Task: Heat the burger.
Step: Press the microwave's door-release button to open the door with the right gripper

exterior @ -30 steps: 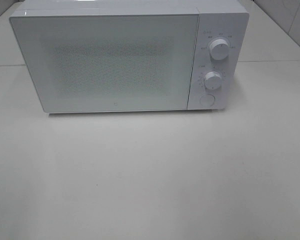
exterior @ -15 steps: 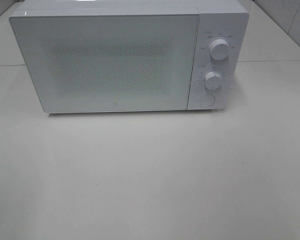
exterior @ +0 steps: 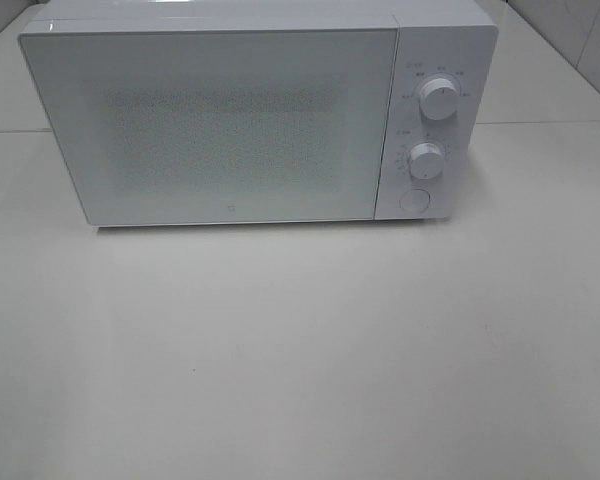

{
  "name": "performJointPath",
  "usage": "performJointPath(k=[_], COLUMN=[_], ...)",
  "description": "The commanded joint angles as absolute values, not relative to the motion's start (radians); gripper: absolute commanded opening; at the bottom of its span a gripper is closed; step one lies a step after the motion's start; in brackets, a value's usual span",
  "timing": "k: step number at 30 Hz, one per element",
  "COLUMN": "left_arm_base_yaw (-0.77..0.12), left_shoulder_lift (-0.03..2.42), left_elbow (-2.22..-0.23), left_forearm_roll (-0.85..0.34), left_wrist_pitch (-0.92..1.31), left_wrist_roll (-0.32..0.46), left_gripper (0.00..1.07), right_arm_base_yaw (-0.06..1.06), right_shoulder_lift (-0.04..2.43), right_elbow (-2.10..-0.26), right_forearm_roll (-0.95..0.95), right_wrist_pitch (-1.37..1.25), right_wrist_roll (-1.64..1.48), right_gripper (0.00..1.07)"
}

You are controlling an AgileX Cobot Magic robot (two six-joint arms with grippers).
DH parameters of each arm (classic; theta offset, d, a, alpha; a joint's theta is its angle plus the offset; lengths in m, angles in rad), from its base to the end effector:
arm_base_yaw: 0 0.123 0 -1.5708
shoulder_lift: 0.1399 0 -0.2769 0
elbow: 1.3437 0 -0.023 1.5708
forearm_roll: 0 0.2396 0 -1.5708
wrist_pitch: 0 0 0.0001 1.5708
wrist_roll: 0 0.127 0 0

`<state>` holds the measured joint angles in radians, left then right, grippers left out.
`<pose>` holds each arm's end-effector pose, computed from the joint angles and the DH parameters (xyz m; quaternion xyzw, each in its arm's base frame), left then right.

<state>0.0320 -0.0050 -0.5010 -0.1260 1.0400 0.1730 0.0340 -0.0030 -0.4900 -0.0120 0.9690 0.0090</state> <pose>0.0259 -0.0130 0.2590 0.0614 0.8423 -0.0082 0.5355 0.0310 -0.0002 0.2631 -0.0104 0.8303 0.0060 0.5572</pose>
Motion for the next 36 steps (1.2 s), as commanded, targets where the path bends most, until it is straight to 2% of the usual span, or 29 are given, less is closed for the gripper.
performJointPath(k=[1, 17, 21, 26, 28, 29, 31, 32, 34, 35, 36], left_arm_base_yaw=[0.034, 0.034, 0.034, 0.034, 0.034, 0.034, 0.034, 0.034, 0.034, 0.034, 0.034], left_shoulder_lift=[-0.023, -0.023, -0.023, -0.023, -0.023, -0.023, -0.023, -0.023, -0.023, -0.023, -0.023], left_elbow=[-0.498, -0.498, -0.498, -0.498, -0.498, -0.498, -0.498, -0.498, -0.498, -0.498, -0.498], left_forearm_roll=[-0.128, -0.128, -0.128, -0.128, -0.128, -0.128, -0.128, -0.128, -0.128, -0.128, -0.128], left_wrist_pitch=[1.035, 1.035, 1.035, 1.035, 1.035, 1.035, 1.035, 1.035, 1.035, 1.035, 1.035], left_wrist_roll=[0.169, 0.169, 0.169, 0.169, 0.169, 0.169, 0.169, 0.169, 0.169, 0.169, 0.169], left_gripper=[1.01, 1.01, 1.01, 1.01, 1.01, 1.01, 1.01, 1.01, 1.01, 1.01, 1.01], right_arm_base_yaw=[0.027, 0.027, 0.027, 0.027, 0.027, 0.027, 0.027, 0.027, 0.027, 0.027, 0.027], right_shoulder_lift=[-0.031, 0.021, 0.074, 0.169, 0.245, 0.245, 0.324, 0.324, 0.429, 0.429, 0.457], right_elbow=[-0.49, -0.501, -0.518, -0.52, -0.52, -0.52, -0.512, -0.512, -0.479, -0.479, -0.466], right_forearm_roll=[-0.009, -0.01, -0.01, -0.011, -0.01, -0.01, -0.01, -0.01, -0.009, -0.009, -0.009], right_wrist_pitch=[0.961, 0.946, 0.892, 0.707, 0.606, 0.606, 0.49, 0.49, 0.335, 0.335, 0.28], right_wrist_roll=[0.0, 0.0, -0.009, -0.025, -0.059, -0.059, -0.088, -0.088, -0.121, -0.121, -0.126], right_gripper=[0.76, 0.76, 0.76, 0.7, 0.58, 0.58, 0.4, 0.4, 0.11, 0.11, 0.04])
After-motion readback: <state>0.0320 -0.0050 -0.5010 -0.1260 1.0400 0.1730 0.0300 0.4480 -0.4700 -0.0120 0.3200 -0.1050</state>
